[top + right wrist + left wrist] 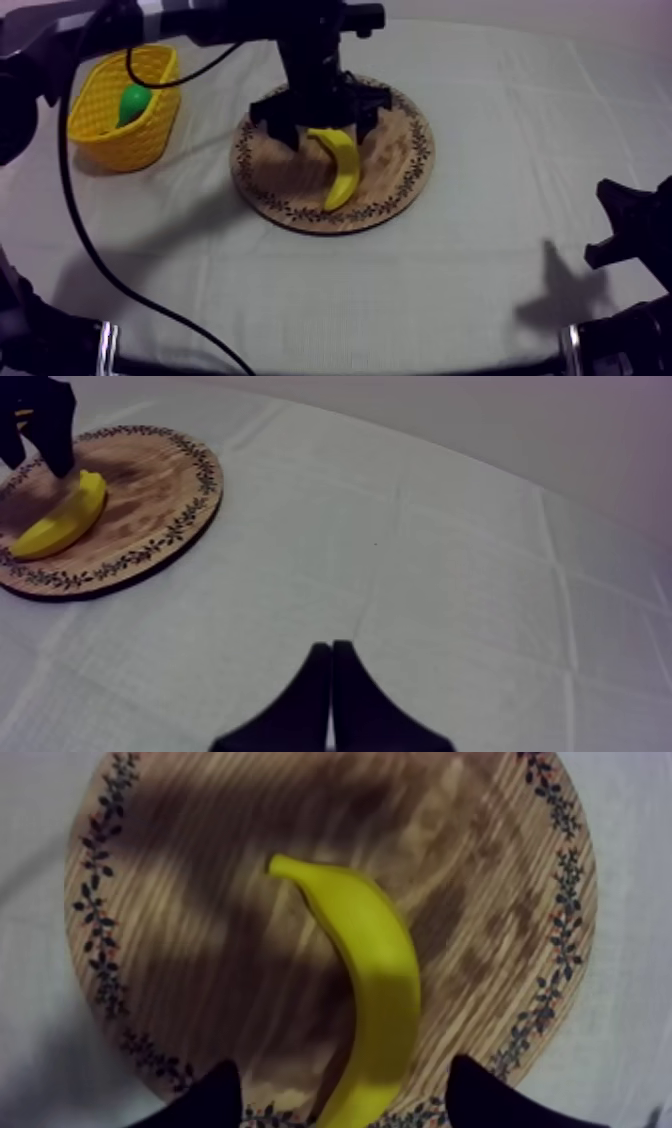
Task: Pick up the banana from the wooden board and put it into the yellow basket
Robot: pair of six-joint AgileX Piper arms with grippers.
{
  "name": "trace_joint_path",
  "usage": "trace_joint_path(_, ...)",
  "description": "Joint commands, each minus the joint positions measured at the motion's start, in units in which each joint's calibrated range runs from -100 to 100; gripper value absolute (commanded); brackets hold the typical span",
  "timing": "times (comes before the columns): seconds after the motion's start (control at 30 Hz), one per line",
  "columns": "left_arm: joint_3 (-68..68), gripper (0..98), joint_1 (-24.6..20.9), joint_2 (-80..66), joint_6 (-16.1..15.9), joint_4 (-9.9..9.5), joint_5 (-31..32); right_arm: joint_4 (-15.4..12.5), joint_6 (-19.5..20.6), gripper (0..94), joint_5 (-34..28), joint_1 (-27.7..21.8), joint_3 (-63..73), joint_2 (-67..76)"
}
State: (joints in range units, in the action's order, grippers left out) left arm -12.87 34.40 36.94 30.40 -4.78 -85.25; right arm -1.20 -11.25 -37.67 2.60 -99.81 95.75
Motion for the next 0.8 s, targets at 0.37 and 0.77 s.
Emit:
trace_joint_path(0.37,-5.7,73.6,0.0,8.1,0.8,2.46,0.2,0.0,0.0,0.3,0.0,0.0,0.0,0.0)
trace_joint_path(0.77,-12.7,72.5,-0.7,14.8,0.0,3.31,-2.8,0.0,0.0,0.3,0.0,0.0,0.0,0.0)
